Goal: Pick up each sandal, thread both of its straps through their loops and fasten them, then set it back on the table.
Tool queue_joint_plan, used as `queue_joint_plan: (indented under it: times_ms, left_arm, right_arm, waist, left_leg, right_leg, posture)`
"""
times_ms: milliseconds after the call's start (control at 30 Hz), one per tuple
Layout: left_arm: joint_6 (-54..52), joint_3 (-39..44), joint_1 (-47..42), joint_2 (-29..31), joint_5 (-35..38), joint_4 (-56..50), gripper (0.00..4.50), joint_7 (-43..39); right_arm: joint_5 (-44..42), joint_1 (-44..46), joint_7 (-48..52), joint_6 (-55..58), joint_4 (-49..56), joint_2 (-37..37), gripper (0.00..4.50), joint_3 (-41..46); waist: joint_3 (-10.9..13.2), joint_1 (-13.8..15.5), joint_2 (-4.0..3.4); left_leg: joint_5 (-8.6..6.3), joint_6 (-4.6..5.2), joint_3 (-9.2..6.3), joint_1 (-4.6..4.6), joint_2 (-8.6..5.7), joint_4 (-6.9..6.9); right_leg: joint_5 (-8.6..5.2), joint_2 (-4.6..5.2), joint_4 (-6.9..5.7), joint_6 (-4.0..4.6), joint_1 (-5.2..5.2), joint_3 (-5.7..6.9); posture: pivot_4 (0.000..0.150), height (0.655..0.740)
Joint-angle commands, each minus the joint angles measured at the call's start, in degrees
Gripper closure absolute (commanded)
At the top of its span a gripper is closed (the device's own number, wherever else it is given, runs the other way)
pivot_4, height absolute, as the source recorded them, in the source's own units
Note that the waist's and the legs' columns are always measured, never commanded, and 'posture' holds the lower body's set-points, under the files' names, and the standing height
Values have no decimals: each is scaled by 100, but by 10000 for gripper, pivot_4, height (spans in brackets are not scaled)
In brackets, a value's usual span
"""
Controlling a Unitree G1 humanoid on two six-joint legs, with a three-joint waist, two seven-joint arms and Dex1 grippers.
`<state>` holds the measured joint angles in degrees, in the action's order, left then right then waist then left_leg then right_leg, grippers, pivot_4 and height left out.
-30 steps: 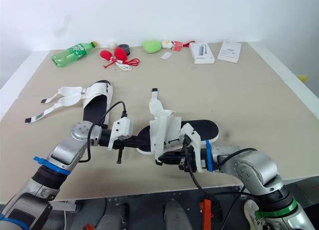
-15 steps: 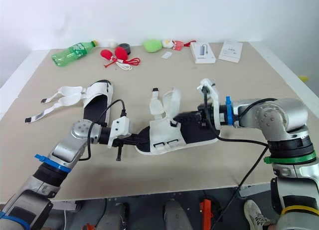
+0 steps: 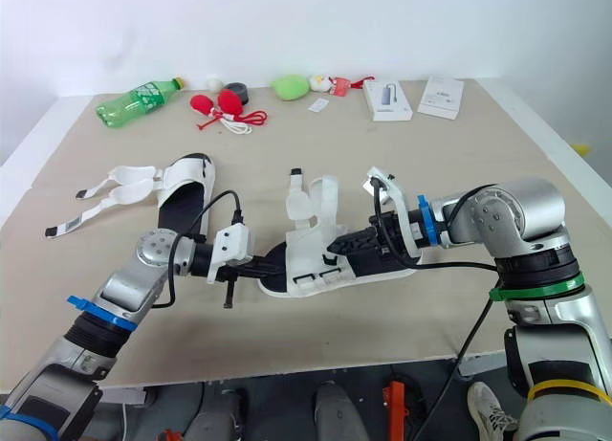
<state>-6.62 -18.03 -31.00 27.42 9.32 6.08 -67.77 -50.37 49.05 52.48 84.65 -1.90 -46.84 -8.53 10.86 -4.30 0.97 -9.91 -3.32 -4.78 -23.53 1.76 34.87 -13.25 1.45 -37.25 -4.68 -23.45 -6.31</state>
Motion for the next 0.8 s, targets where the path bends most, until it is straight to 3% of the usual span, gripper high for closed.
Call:
queue_joint_plan:
  times_ms: [33,433,800]
  left_arm:
    - [-20,11,28,-8,-34,-82,45000,48]
    - [-70,11,54,6,-29,-132,45000,32]
    - [-107,24,58,24,-30,-158,45000,29]
  right_arm:
    - [-183,175,-12,347,81,104,44370,382]
    - [-712,123,-122,785,-64,108,44370,502]
    - [-375,184,-236,678,-271,204,44370,558]
  waist:
    - [0,0,0]
    - [0,0,0]
    - [0,0,0]
  left_leg:
    - [0,0,0,0,0,0]
    - [0,0,0,-1,0,0]
    - [0,1,0,-1,0,0]
  right_leg:
    - [0,0,0,0,0,0]
    - [0,0,0,0,-1,0]
    - [0,0,0,0,-1,0]
  posture:
    - [1500,7400]
    - [1500,7400]
    - [1500,7400]
